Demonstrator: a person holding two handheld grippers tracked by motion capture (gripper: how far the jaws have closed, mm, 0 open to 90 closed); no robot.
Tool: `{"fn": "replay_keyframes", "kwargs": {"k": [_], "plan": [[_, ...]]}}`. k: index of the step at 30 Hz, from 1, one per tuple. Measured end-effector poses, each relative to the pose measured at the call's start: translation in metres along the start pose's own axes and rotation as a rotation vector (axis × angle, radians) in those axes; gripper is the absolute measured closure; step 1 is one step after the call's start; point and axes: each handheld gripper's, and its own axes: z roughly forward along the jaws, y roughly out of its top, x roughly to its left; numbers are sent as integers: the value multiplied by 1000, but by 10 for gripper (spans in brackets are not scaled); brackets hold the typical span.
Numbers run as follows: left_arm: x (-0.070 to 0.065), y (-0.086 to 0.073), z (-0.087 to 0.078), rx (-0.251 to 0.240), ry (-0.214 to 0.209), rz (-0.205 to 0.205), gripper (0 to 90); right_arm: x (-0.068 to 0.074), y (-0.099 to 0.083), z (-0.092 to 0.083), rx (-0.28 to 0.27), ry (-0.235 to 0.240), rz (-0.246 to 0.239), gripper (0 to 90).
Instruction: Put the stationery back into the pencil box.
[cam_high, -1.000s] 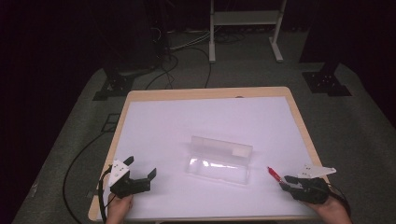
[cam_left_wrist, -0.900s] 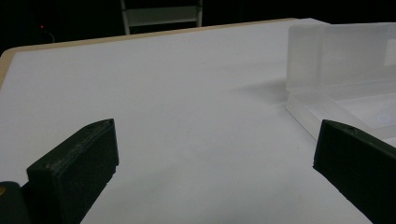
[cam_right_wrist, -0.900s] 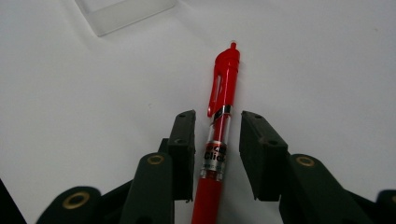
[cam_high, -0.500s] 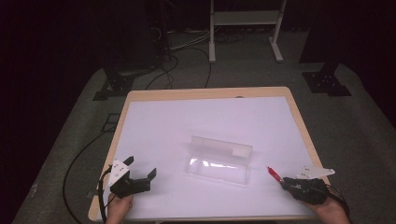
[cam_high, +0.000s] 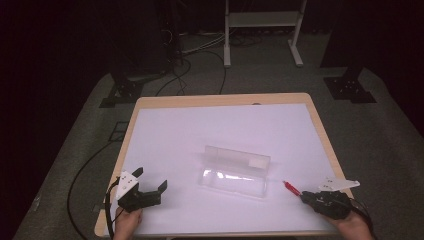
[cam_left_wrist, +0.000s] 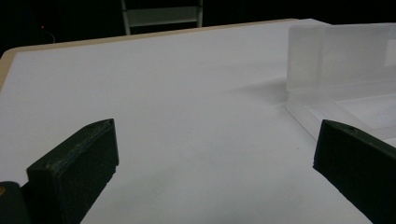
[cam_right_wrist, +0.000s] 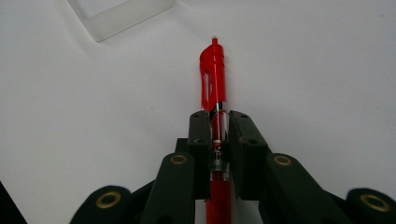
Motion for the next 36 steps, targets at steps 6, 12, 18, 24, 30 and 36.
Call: {"fn": "replay_keyframes", "kwargs": {"k": [6,12,18,24,30,36], "plan": [[0,0,0,0,0,-1,0,-3,2,-5,-19,7,14,789],[0,0,0,1,1,2,0,-4,10,-14,-56,34,21,789],[0,0,0,0,-1,-1,0,-5,21,-23,-89,69,22,789],[0,0,0,2,-1,1,0,-2,33,-26,-83,91,-8,789],[0,0,0,0,-2,0,0,3,48,-28,-82,110,-42,789],[0,0,0,3,-2,2,0,9,65,-30,-85,124,-81,789]]}}
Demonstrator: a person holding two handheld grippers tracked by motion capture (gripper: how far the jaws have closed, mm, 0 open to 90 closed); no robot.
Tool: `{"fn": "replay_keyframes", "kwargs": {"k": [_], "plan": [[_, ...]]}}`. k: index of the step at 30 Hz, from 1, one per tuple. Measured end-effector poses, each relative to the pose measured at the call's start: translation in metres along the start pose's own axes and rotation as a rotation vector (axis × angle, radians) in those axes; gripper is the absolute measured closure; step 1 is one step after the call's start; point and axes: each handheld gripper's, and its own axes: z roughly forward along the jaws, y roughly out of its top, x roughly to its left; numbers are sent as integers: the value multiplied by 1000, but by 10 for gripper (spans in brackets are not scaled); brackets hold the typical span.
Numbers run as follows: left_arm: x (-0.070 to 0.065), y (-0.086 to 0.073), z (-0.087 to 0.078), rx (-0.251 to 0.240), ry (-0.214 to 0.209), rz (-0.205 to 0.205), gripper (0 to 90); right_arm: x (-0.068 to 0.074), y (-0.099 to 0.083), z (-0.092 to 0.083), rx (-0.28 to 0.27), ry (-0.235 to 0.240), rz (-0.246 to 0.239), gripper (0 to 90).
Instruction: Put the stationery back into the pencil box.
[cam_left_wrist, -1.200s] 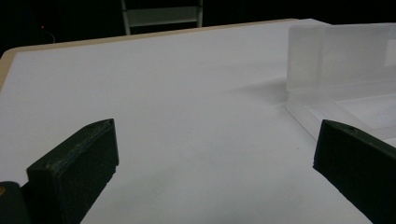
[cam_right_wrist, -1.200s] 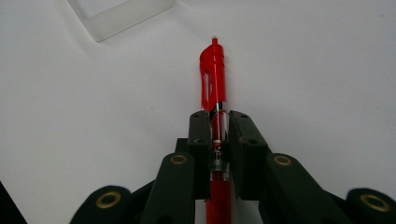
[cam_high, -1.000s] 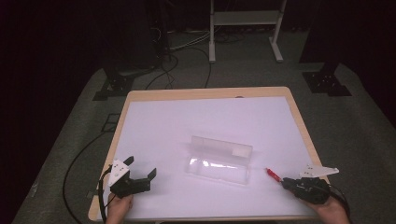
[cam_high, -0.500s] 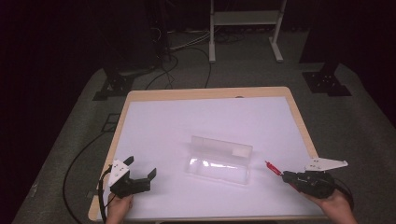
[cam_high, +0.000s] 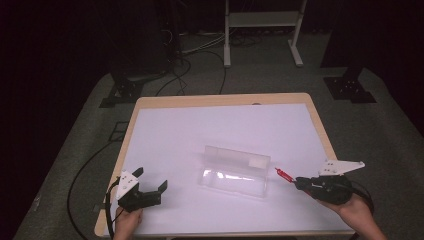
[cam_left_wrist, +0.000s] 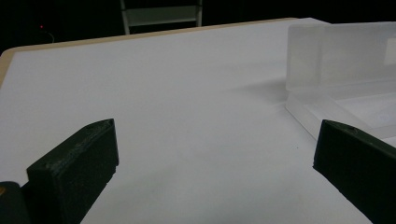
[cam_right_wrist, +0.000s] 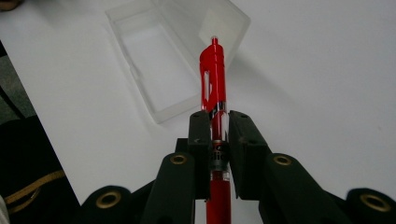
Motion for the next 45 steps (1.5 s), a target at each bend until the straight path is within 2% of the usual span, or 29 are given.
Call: {"fn": "replay_keyframes", "kwargs": {"k": [9,26,35,45], "plan": [[0,0,0,-1,-1,-4,0,8,23,6,9,23,-61,789],[0,0,0,1,-1,-4,0,23,54,24,19,72,-145,789],[0,0,0,1,-2,0,0,30,68,33,20,92,-181,789],[0,0,0,2,-2,1,0,34,77,44,30,113,-200,789]]}}
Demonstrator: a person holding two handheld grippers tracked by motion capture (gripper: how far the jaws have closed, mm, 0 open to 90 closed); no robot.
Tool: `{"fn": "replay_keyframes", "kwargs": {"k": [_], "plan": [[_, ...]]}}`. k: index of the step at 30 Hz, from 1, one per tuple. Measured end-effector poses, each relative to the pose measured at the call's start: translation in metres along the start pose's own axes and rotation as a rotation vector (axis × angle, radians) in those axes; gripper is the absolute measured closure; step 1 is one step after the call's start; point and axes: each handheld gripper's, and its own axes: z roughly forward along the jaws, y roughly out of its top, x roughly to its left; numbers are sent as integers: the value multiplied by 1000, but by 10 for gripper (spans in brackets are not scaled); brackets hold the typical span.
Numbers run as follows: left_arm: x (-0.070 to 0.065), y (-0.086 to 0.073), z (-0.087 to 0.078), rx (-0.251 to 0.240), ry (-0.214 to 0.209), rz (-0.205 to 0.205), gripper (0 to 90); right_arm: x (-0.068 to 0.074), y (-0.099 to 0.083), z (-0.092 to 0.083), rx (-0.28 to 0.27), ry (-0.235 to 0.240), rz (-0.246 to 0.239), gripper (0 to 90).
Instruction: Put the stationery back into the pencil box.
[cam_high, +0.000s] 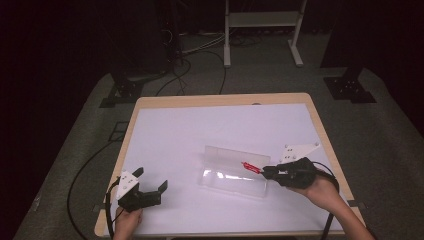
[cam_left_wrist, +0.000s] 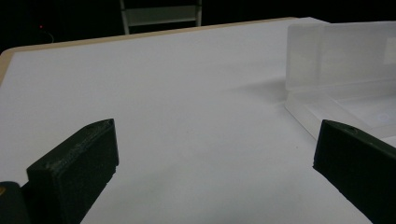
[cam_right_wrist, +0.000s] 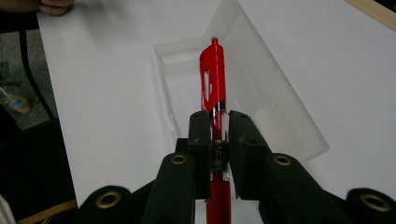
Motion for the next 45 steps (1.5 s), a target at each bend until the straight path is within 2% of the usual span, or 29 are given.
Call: {"fn": "replay_keyframes", "kwargs": {"k": [35,45], "plan": [[0,0,1,-3,-3,-8,0,3,25,40,19,65,-35,789],[0,0,1,-6,-4,-11,0,0,29,52,22,73,-31,789]]}}
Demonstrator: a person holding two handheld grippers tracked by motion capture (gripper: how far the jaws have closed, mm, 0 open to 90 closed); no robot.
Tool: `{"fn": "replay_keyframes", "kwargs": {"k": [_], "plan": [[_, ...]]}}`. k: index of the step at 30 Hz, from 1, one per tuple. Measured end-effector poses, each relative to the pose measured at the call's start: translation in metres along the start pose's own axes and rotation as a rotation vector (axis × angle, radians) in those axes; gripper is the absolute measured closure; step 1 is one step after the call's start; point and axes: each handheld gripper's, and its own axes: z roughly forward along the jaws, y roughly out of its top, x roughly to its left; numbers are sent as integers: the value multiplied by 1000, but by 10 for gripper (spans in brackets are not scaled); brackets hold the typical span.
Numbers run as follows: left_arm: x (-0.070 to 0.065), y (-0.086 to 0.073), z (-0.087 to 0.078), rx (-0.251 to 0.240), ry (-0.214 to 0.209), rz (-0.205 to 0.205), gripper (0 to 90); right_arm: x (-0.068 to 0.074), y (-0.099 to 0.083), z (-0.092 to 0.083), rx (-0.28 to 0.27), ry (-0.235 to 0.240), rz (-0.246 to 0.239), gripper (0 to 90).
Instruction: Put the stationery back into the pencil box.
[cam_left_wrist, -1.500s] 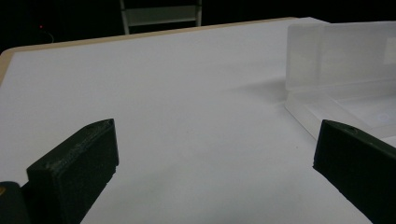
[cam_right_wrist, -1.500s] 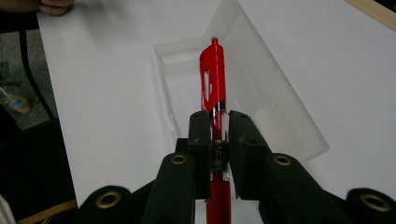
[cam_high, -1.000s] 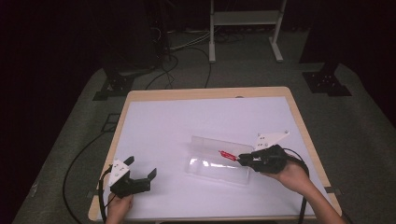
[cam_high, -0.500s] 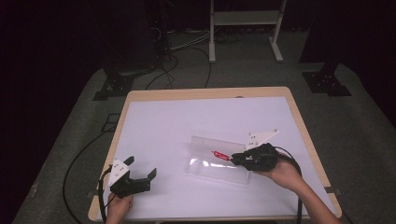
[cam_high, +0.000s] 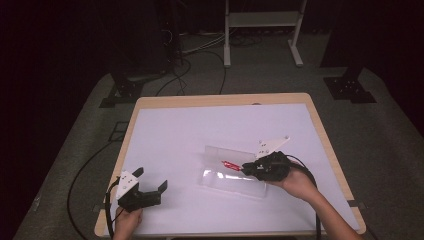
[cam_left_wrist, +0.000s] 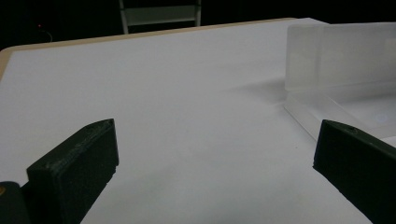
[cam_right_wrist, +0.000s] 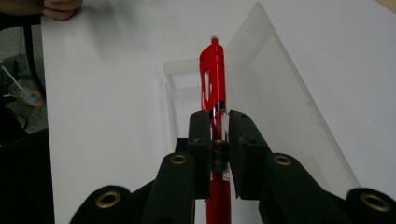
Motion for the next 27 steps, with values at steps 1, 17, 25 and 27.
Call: {"fn": "replay_keyframes", "kwargs": {"k": [1,17,25,27], "plan": [[0,0,0,0,0,-1,0,0,0,1,1,1,-2,789],[1,0,0,3,-2,3,0,-6,0,20,24,18,9,789],[1,0,0,3,-2,2,0,-9,-3,30,45,28,18,788],[1,0,0,6,-3,1,0,-10,-6,35,56,35,22,789]]}}
